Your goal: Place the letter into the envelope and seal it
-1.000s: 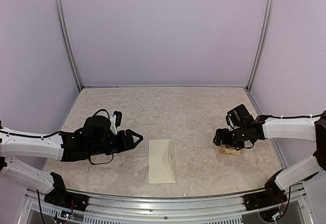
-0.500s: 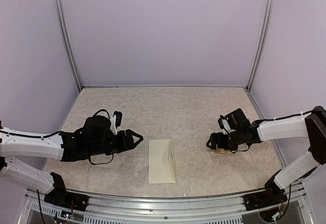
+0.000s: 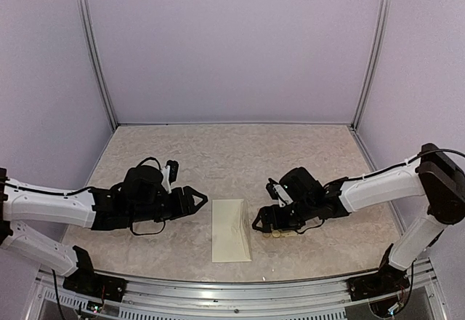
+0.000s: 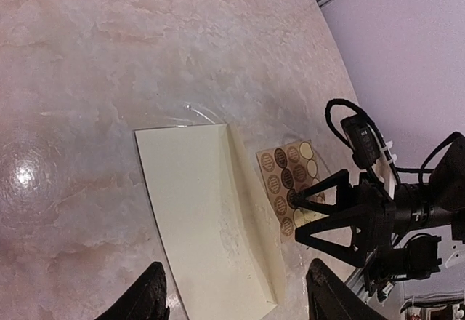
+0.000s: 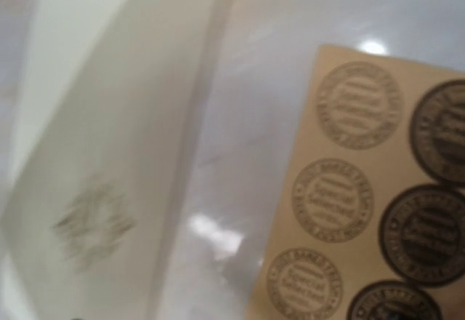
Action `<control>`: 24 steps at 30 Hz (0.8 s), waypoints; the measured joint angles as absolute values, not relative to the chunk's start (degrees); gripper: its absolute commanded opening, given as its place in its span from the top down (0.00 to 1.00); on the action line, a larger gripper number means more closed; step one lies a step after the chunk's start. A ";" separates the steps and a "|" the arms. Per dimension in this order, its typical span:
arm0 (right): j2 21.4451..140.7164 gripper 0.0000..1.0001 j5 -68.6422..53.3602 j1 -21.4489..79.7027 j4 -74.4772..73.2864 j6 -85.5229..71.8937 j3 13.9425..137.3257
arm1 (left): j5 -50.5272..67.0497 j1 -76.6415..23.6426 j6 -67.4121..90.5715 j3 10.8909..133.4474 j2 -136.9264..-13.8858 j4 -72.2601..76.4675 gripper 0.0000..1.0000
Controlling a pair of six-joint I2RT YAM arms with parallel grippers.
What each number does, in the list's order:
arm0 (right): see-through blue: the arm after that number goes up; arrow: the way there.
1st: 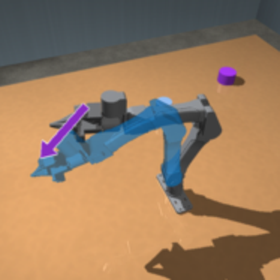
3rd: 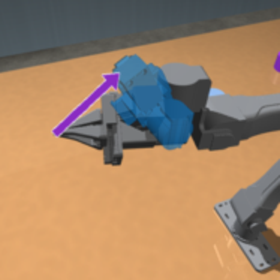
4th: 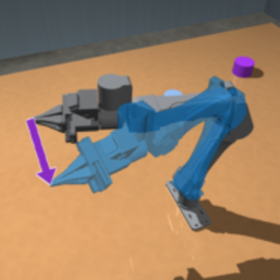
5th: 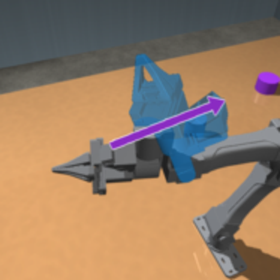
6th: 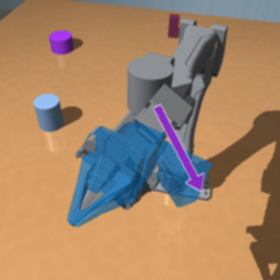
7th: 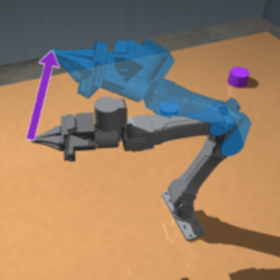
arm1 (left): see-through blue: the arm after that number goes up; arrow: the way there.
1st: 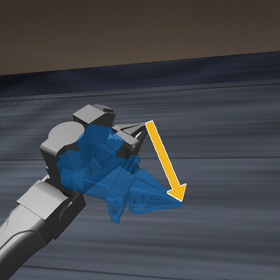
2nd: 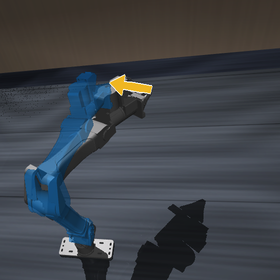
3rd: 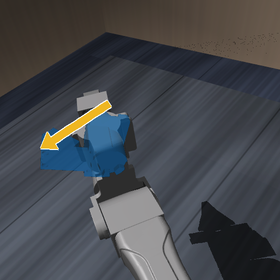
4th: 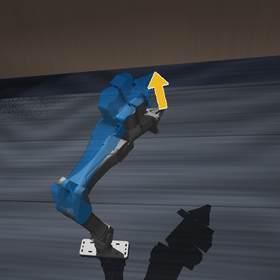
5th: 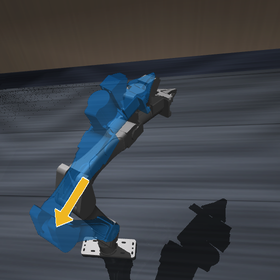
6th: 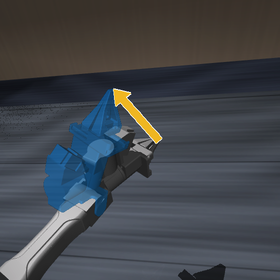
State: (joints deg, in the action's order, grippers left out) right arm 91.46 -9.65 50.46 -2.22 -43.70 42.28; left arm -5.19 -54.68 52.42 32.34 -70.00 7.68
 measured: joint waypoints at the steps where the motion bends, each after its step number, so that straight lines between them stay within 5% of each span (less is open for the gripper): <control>1: 91.59 0.14 -9.96 51.31 -2.87 -44.14 42.94 | -5.10 -54.85 52.42 32.64 -70.72 7.84 0.39; 9: 84.03 0.15 -8.36 49.32 -10.17 -44.60 45.36 | -4.56 -57.39 52.31 38.79 -78.26 10.39 0.42; 24: 72.42 0.26 -17.37 33.91 -5.65 -45.01 27.33 | 3.09 -63.16 50.92 59.70 -102.61 15.92 0.46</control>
State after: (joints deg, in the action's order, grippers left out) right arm 72.42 -17.37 33.91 -5.65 -45.01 27.33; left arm 3.09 -63.16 50.92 59.70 -102.61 15.92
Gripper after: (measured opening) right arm 0.752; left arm 0.549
